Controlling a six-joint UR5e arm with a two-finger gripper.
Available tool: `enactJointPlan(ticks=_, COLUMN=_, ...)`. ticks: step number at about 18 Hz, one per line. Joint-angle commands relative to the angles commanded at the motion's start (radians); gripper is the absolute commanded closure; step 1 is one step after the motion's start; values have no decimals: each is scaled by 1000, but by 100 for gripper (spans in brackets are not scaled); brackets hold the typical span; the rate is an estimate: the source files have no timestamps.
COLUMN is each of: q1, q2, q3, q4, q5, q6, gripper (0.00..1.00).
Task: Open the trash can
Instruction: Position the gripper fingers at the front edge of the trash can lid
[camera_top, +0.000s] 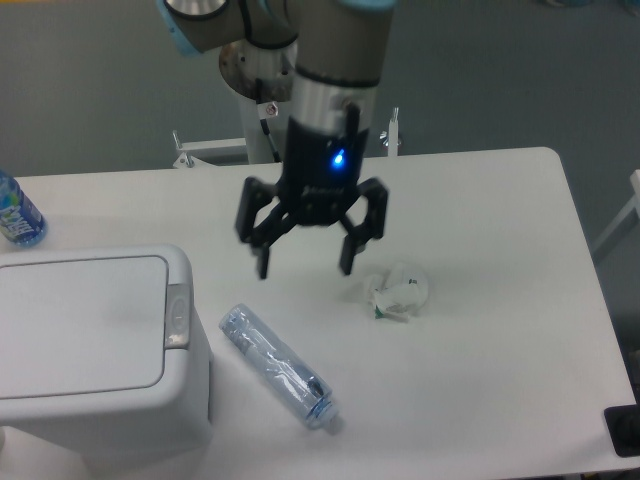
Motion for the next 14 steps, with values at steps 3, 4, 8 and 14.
enactJointPlan(ticks=3, q1=-29, q2=-23, q3=2, q4=15, q5=0, q6=-8, gripper=0)
enactJointPlan(ticks=4, q1=-38, q2=-23, q3=0, q4=17, q5=0, q6=-9, gripper=0)
enactJointPlan(ticks=8, q1=-63, q2=-23, q3=-11, q4=18, q5=0, q6=-29, gripper=0)
enactJointPlan(ticks=14, q1=-69, q2=-26, q3=-17, q4=18, q5=0, q6=-31, gripper=0)
